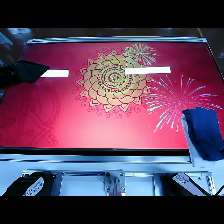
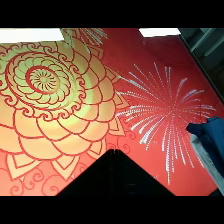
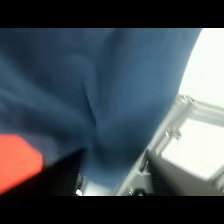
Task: Fold the shirts.
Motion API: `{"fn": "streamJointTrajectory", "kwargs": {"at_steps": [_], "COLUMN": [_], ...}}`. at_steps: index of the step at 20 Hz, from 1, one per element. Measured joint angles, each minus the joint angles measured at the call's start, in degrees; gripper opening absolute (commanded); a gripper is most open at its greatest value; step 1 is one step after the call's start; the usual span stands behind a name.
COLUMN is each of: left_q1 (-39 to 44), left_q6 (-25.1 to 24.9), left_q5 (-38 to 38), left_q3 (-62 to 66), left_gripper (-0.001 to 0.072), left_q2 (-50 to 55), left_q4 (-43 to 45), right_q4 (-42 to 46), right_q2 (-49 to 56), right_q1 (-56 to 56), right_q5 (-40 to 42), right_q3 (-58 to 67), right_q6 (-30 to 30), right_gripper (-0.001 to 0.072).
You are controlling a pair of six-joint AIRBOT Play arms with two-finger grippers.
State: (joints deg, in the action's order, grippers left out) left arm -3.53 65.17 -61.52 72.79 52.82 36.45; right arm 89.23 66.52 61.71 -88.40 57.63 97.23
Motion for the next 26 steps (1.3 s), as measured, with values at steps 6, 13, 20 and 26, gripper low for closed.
{"fn": "streamJointTrajectory", "kwargs": {"at_steps": [6, 13, 20, 26], "left_q1": [0.1, 8.9, 17.5, 18.7], "left_q6": [1.7, 20.4, 27.4, 28.2], "left_q5": [0.1, -4.2, -12.0, -12.5], "left_q3": [0.0, 3.4, 5.0, 5.1], "left_gripper": [0.0035, 0.0508, 0.0689, 0.0689], "left_q2": [0.7, 10.5, 20.7, 22.1], "left_q4": [4.7, 42.3, 56.1, 58.1], "right_q4": [2.8, -17.1, -4.4, -0.1], "right_q2": [-3.1, -9.6, -3.5, -1.2], "right_q1": [0.0, -11.6, -44.9, -56.3], "right_q5": [2.4, 18.1, 8.0, 3.8], "right_q3": [2.3, 14.1, 14.1, 14.0], "right_q6": [-3.5, -11.0, -7.5, -5.4], "right_gripper": [0.0506, 0.0553, 0.0695, 0.0696]}}
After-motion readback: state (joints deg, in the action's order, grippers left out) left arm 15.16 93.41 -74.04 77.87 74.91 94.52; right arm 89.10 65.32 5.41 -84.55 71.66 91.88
